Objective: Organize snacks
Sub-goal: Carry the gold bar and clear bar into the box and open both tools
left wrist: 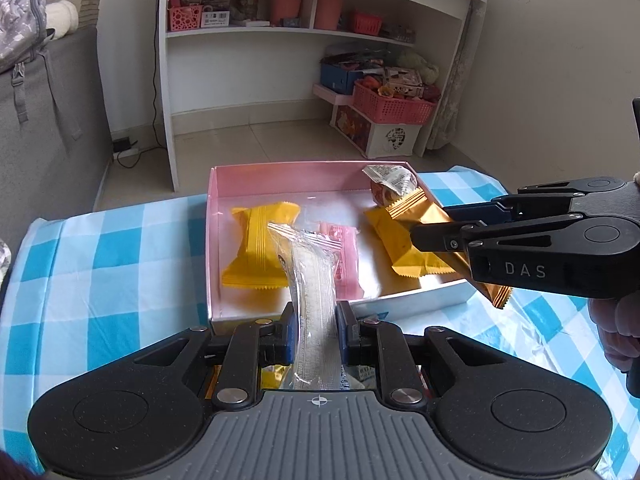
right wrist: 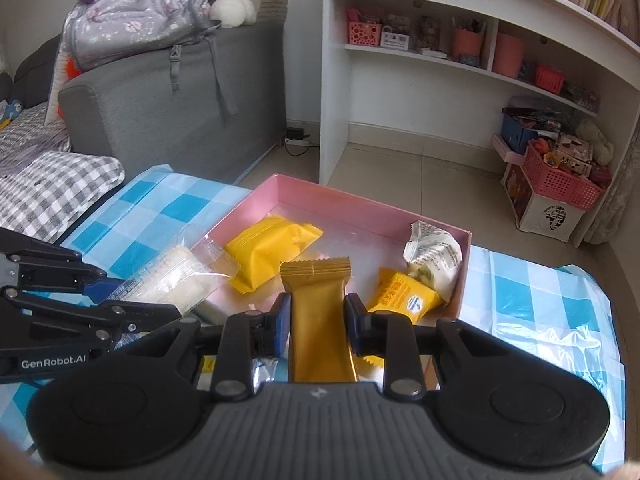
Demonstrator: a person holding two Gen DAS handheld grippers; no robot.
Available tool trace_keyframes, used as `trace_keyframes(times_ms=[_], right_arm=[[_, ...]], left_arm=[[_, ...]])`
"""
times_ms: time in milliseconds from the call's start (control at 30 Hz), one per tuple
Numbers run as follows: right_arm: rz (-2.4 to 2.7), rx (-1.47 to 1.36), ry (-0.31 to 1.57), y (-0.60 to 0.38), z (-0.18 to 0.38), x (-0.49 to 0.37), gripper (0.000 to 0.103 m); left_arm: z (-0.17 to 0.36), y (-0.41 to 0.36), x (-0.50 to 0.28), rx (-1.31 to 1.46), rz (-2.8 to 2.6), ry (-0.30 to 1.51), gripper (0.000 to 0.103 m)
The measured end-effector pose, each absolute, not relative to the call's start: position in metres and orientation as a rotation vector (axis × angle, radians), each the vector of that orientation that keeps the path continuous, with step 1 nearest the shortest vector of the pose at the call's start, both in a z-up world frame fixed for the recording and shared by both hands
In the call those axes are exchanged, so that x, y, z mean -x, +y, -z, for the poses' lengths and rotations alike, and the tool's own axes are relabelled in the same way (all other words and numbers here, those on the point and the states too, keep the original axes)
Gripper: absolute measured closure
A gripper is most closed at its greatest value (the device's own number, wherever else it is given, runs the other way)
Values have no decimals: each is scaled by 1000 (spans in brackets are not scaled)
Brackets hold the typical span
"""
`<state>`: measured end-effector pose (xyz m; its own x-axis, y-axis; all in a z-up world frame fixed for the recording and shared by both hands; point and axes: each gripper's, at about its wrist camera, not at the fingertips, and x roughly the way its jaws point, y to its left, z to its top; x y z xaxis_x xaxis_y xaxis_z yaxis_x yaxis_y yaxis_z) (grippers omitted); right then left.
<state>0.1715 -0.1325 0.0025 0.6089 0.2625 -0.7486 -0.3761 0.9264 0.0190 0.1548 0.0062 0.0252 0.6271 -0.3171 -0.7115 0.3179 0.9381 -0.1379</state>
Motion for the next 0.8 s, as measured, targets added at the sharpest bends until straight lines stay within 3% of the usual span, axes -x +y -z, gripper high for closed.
trace_keyframes(times_ms=[267,800], right_arm=[[-309,46,879,-141,14,-220,77],[-289,40,884,-131,32,-256,77]], left_arm=[[-1,-12,-210,38,382,886,86],[18,-22,-256,-13,305,823,85]])
